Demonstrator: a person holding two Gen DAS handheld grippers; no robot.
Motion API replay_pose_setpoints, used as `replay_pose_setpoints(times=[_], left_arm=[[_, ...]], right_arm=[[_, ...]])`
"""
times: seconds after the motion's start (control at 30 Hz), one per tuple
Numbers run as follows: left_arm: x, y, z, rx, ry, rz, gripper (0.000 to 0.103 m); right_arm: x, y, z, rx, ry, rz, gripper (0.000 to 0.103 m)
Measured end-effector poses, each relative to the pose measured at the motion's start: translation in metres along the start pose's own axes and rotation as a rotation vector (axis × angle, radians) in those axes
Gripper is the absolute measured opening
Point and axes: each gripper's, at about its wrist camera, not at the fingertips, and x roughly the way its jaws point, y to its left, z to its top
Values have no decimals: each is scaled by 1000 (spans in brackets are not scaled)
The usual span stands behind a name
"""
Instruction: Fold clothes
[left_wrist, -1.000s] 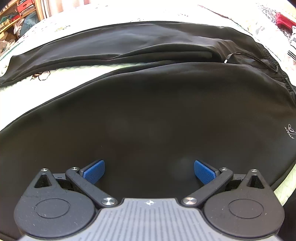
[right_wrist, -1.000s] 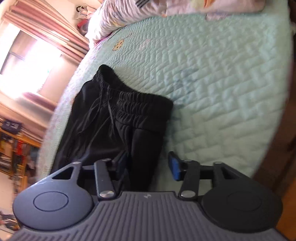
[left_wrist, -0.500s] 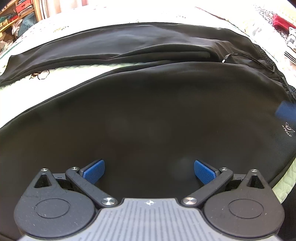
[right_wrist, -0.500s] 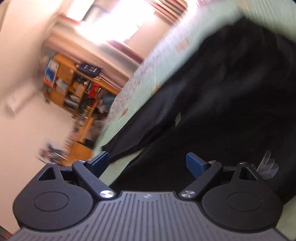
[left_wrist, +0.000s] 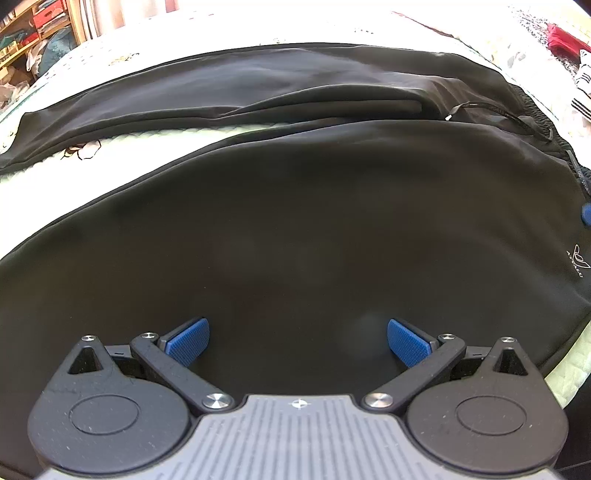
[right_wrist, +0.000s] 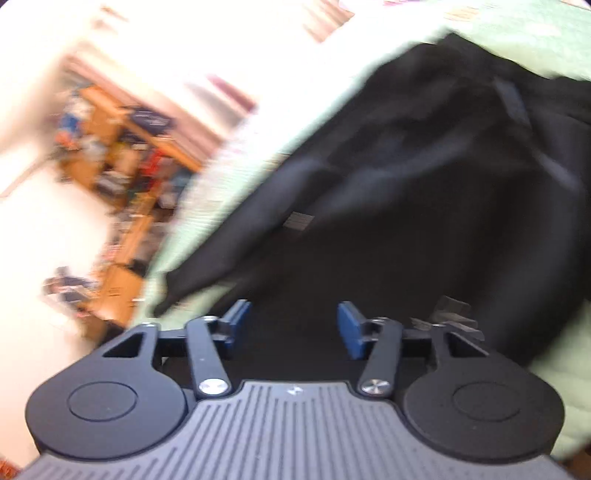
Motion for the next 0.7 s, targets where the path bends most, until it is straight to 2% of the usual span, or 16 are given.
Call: replay_pose_setpoints(times=[0.03, 0.07, 0.1, 0.13, 0.17, 0.2, 0.23, 0.27, 0.33, 0.37, 0.4, 0.43, 0.53, 0.6, 0.7], left_arm=[[0, 0, 0, 0, 1, 0, 103], [0, 0, 1, -1, 2, -1, 103], [0, 1, 1, -2, 3, -2, 102], [0, 1, 1, -3, 4, -3, 102], [0, 1, 1, -3, 5, -2, 102], [0, 1, 1, -2, 6, -2, 103], [0, 1, 1, -1, 6, -1, 103], [0, 1, 1, 0, 6, -1, 103], [1, 1, 2, -2, 6, 1, 103], [1, 1, 2, -3, 6, 2, 103], [1, 0, 2, -4, 6, 3, 103], [1, 0, 2, -3, 5, 5, 103], [0, 0, 2, -3, 6, 8, 103], [0, -1, 2, -3, 8, 9, 103], [0, -1, 3, -3, 10, 10, 103]], right_arm=[[9, -2, 0, 11, 20, 25, 75], [19, -4, 0, 24, 41, 48, 79], [29, -6, 0, 37, 62, 72, 79], [36, -15, -8, 59, 91, 37, 79], [43, -25, -17, 83, 120, -1, 72], [50, -35, -26, 106, 149, -39, 59], [42, -40, -31, 92, 116, -42, 42], [36, -43, -32, 91, 116, -34, 41], [20, -44, -30, 100, 114, -46, 45], [14, -39, -27, 80, 119, -72, 53], [8, -33, -23, 58, 124, -99, 57], [8, -25, -18, 35, 117, -85, 62], [8, 2, -5, -35, 90, -34, 65], [21, 17, -1, -67, 99, 44, 67], [44, 9, -13, -44, 166, 31, 69]])
